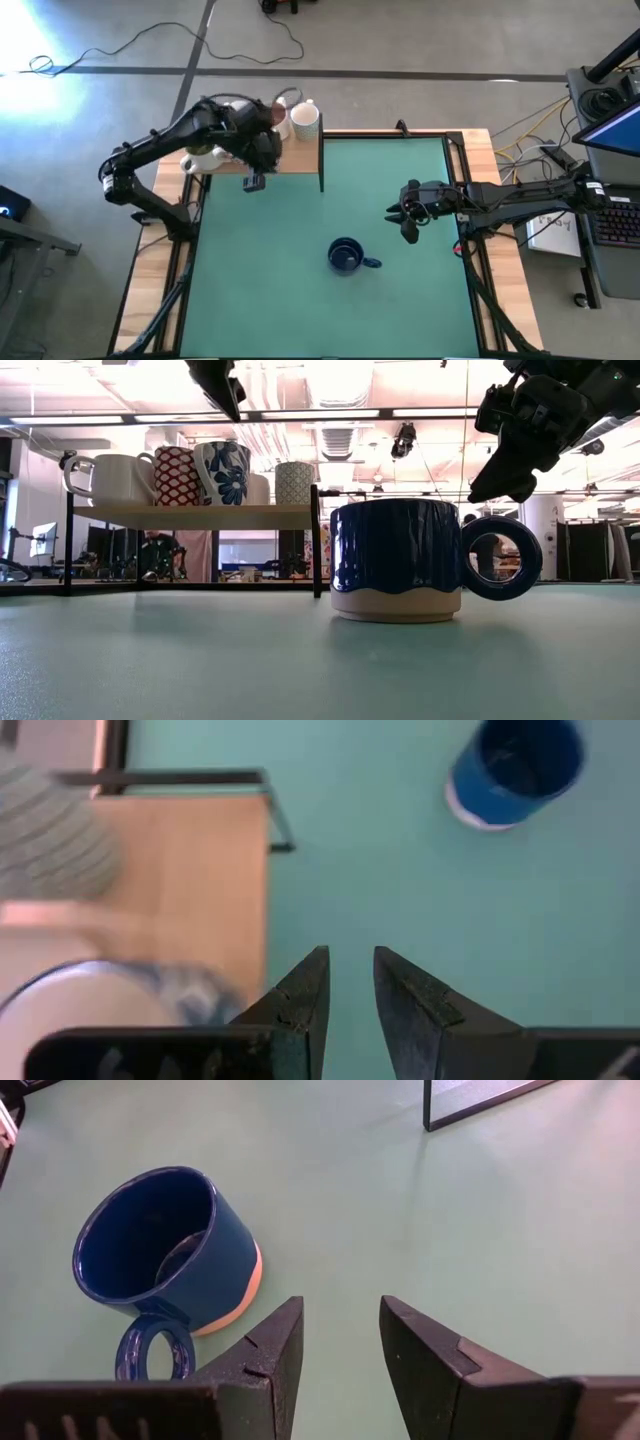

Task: Place coffee mugs
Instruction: Put the blue mug on the shelf

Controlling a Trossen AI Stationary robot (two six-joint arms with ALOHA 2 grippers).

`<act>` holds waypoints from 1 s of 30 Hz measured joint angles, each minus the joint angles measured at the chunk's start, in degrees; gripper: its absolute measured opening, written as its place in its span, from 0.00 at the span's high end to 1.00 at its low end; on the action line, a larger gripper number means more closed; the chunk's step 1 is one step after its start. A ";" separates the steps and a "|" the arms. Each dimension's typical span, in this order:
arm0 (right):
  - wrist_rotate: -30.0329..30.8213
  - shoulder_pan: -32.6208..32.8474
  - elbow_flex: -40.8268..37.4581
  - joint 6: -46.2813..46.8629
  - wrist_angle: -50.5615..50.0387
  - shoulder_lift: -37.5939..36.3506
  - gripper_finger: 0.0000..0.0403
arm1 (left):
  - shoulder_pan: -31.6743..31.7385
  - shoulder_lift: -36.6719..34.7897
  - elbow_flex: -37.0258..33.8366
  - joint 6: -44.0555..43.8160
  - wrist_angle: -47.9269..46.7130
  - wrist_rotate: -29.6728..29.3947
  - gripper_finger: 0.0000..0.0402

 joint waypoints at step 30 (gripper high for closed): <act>0.00 0.01 0.00 0.00 0.00 -0.02 0.69 | -25.46 22.09 -0.04 -32.78 18.77 -14.20 0.58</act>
